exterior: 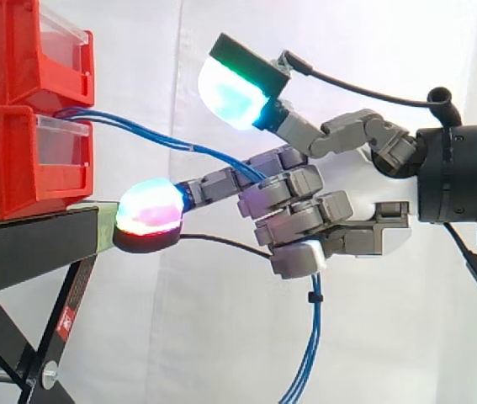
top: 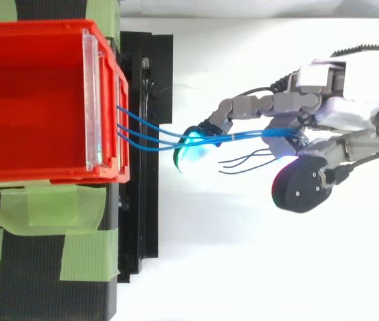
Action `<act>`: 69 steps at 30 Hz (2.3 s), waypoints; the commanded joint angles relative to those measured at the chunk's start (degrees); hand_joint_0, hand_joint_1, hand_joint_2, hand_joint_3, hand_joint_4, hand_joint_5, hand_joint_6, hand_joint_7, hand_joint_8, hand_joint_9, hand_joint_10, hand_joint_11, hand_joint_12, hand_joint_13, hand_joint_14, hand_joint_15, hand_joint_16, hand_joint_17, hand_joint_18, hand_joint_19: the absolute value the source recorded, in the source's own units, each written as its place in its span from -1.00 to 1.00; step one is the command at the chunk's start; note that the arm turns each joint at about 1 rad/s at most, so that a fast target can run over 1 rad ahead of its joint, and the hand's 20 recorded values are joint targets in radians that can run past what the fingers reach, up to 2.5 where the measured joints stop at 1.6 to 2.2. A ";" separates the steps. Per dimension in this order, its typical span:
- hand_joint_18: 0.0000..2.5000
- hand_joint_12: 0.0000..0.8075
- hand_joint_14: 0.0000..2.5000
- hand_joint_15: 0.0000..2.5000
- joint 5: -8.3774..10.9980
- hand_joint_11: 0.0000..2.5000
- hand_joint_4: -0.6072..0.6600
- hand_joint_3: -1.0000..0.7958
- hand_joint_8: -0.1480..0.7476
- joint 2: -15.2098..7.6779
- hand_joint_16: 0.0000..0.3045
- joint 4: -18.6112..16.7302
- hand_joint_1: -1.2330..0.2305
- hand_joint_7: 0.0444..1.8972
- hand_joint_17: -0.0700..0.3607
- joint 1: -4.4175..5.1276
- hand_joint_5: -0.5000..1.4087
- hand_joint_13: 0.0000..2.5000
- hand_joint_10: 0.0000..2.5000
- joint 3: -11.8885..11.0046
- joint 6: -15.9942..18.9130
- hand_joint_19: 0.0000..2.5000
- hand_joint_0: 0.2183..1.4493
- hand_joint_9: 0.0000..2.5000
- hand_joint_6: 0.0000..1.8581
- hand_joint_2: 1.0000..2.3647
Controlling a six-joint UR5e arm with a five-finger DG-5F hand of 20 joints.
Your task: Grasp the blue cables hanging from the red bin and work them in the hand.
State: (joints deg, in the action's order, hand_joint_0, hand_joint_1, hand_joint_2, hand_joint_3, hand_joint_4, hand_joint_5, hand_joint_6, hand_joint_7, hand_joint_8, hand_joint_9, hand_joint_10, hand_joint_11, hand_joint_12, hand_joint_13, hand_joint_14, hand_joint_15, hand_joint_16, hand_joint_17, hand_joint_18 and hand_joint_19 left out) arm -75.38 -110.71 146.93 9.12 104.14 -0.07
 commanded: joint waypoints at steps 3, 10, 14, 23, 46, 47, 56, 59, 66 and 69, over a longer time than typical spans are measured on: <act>0.08 0.19 1.00 0.17 3.31 0.47 0.56 -1.00 0.13 -0.04 -0.62 1.17 -0.11 0.14 -0.06 0.02 -0.27 -0.15 1.00 -0.51 1.92 -0.43 -0.03 -0.39 -0.99 -1.00; 0.07 0.25 1.00 0.24 3.40 0.60 0.51 -1.00 0.14 -0.04 -0.62 7.76 -0.14 0.20 -0.08 -0.33 -0.24 -0.08 1.00 -3.50 2.36 -0.48 -0.01 -0.40 -0.99 -1.00; 0.07 0.26 1.00 0.30 3.40 0.65 0.49 -1.00 0.15 -0.04 -0.63 8.64 -0.14 0.23 -0.09 -0.42 -0.21 -0.08 1.00 -3.85 2.36 -0.49 0.00 -0.40 -0.99 -1.00; 0.07 0.26 1.00 0.31 3.31 0.76 0.43 -1.00 0.16 0.05 -0.63 9.34 -0.16 0.34 -0.09 -0.60 -0.16 -0.07 1.00 -5.26 2.44 -0.51 0.02 -0.39 -1.00 -1.00; 0.07 0.27 1.00 0.33 11.13 0.84 0.42 -0.97 0.18 -0.04 -0.65 14.70 -0.16 0.37 -0.12 -0.68 -0.11 -0.05 1.00 -8.95 -0.46 -0.56 0.06 -0.36 -1.00 -1.00; 0.07 0.27 1.00 0.33 11.84 0.87 0.42 -0.96 0.19 -0.04 -0.65 14.62 -0.16 0.37 -0.12 -0.68 -0.11 -0.05 1.00 -9.48 -0.81 -0.55 0.06 -0.36 -1.00 -1.00; 0.08 0.28 1.00 0.34 12.36 0.90 0.41 -0.85 0.19 -0.04 -0.65 16.37 -0.17 0.39 -0.11 -0.95 -0.09 -0.04 1.00 -12.82 -3.62 -0.56 0.10 -0.35 -0.99 -0.99; 0.08 0.27 1.00 0.35 12.28 0.90 0.41 -0.84 0.20 -0.04 -0.65 17.08 -0.17 0.39 -0.12 -0.95 -0.09 -0.05 1.00 -13.61 -3.80 -0.56 0.10 -0.35 -0.99 -0.99; 0.08 0.27 1.00 0.37 12.01 0.93 0.38 -0.83 0.20 -0.04 -0.66 18.31 -0.18 0.39 -0.13 -0.86 -0.09 -0.04 1.00 -15.10 -4.76 -0.55 0.11 -0.34 -0.87 -0.99; 0.08 0.28 1.00 0.34 11.92 0.95 0.38 -0.83 0.20 -0.04 -0.66 18.22 -0.18 0.38 -0.13 -0.86 -0.09 -0.04 1.00 -15.02 -4.94 -0.55 0.11 -0.34 -0.83 -0.99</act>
State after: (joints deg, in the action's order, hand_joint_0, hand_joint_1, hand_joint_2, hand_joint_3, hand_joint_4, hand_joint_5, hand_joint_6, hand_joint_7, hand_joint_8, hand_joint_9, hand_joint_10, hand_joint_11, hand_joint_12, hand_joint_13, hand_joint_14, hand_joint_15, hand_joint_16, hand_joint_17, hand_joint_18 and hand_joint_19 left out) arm -63.33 -110.73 165.16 8.22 89.20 -4.69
